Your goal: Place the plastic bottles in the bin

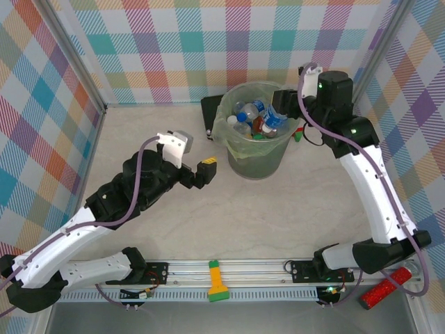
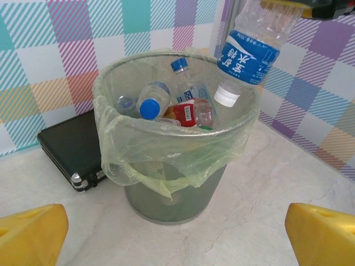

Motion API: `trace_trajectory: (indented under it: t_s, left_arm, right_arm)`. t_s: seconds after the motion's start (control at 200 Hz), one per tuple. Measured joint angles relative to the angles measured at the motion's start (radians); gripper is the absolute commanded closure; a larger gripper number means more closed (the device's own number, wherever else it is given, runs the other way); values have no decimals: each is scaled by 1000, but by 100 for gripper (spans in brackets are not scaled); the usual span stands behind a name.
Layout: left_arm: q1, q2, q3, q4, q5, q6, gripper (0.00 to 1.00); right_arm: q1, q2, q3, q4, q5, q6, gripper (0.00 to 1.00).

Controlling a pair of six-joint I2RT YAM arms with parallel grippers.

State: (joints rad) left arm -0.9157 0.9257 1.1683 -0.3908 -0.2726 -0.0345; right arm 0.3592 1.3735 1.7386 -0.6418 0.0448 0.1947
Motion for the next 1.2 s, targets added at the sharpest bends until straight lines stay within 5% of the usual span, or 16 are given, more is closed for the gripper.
trace_trajectory:
  t_s: [0.825,1.2]
  left_arm:
    - [0,-25,-40,-1,-21,-26,0]
    - [0,-35,-40,-2,-26,-26,1]
  right_arm:
    - [1,155,-52,-34,106,-122,48]
    - [120,264,56,-86,290,-270,45]
